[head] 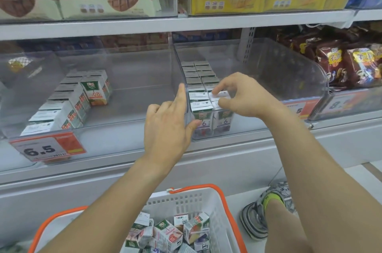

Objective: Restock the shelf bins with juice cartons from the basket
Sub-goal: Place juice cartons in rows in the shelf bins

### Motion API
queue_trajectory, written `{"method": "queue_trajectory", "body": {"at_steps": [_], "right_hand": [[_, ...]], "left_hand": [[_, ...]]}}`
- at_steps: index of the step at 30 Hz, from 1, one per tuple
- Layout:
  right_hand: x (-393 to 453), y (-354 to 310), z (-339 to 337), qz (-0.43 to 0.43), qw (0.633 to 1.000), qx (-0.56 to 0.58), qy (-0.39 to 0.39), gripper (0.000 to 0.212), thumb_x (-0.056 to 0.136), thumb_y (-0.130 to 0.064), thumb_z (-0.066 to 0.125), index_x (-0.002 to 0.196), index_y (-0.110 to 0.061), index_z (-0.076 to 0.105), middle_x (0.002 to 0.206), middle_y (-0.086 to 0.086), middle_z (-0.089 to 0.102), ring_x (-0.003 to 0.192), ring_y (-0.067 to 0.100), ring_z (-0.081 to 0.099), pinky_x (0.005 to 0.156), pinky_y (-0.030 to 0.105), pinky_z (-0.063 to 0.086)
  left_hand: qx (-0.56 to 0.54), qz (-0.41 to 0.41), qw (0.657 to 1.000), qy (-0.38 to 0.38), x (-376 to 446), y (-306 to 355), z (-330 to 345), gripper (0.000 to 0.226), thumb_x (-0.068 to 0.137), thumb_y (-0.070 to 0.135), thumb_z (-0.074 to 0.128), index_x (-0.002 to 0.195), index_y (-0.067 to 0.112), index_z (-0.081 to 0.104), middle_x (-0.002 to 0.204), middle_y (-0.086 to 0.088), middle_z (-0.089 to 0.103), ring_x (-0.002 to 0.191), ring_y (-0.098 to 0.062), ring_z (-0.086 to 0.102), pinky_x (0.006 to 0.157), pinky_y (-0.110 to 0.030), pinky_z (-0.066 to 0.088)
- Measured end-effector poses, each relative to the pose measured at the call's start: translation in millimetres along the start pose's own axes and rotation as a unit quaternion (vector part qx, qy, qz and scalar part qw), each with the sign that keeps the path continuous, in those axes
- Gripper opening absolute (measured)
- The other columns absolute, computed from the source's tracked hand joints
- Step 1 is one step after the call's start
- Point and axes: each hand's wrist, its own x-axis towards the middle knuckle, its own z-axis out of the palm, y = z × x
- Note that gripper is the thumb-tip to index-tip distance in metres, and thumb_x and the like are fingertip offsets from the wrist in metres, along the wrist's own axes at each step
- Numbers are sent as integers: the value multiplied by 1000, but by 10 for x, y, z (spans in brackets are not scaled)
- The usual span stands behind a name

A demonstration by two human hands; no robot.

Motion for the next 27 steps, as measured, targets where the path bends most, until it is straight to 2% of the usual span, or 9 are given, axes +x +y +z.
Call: {"method": "queue_trajectory", "body": {"at_steps": [2, 5, 7, 10, 12, 14, 17, 21, 27], "right_hand": [[-106, -8, 30, -36, 996, -31, 81, 28, 83, -17, 71, 109, -25, 70, 118, -1, 55, 105, 11, 55, 92, 25, 44], [-415, -142, 100, -130, 961, 25, 243, 23, 82, -6, 67, 102, -16, 70, 102, -1, 60, 88, 8, 59, 80, 26, 53], [-683, -290, 214, -167, 948, 84, 258, 16, 82, -2, 64, 95, -11, 69, 92, -1, 62, 77, 10, 62, 69, 21, 51], [-1056, -396, 622, -169, 966, 132, 148, 14, 81, 1, 66, 88, -11, 68, 80, -3, 65, 69, 12, 62, 64, 15, 48], [-1279, -321, 1027, -139, 985, 104, 18, 17, 80, -3, 67, 89, -17, 69, 79, -9, 65, 69, 10, 63, 65, 10, 44], [-1489, -144, 1496, -88, 985, 61, -136, 19, 81, -8, 69, 97, -20, 68, 84, -13, 63, 70, 8, 62, 66, 11, 43], [-1732, 126, 2123, 5, 958, 33, -285, 24, 84, -13, 69, 108, -17, 65, 92, -9, 61, 78, 13, 61, 74, 25, 46], [-1872, 258, 2807, 72, 957, 17, -282, 35, 83, -18, 70, 116, -12, 61, 106, 2, 59, 100, 24, 59, 84, 31, 48], [-1834, 231, 3483, 115, 970, -52, -205, 59, 86, -39, 70, 136, -16, 48, 130, 8, 50, 123, 26, 46, 100, 37, 42]], "left_hand": [[-16, 14, 1000, -8, 4, -11, -7, 86, 87, 56, 60, 152, 7, 32, 95, -2, 67, 87, -21, 59, 77, -30, 28], [-97, 30, 995, -10, -18, -38, -45, 77, 90, 41, 63, 151, 5, 33, 142, -10, 51, 135, -27, 42, 103, -36, 31], [-181, 46, 981, 55, -172, -62, -174, 58, 87, 22, 63, 139, 3, 48, 142, -13, 49, 138, -30, 38, 110, -37, 29], [-265, 24, 960, 92, -704, -170, -235, 27, 83, 3, 61, 110, 5, 61, 109, -6, 62, 104, -21, 57, 90, -31, 42], [-302, -39, 951, -50, -1175, -319, -145, 20, 87, 7, 60, 107, 12, 59, 101, 3, 59, 90, -11, 56, 81, -29, 46], [-267, -96, 934, -218, -1722, -548, 79, 21, 91, 15, 59, 112, 17, 58, 108, 6, 57, 93, -6, 52, 87, -30, 46], [-196, -170, 907, -331, -2528, -882, 369, 26, 91, 21, 63, 116, 14, 58, 116, -2, 55, 108, -20, 55, 92, -35, 46], [-149, -319, 863, -363, -3073, -1139, 519, 53, 85, 27, 70, 131, 10, 49, 123, -10, 49, 114, -29, 52, 96, -39, 46], [-54, -279, 888, -362, -3297, -1255, 816, 58, 79, 55, 71, 115, 14, 51, 113, -5, 51, 109, -24, 50, 91, -36, 45]]}}
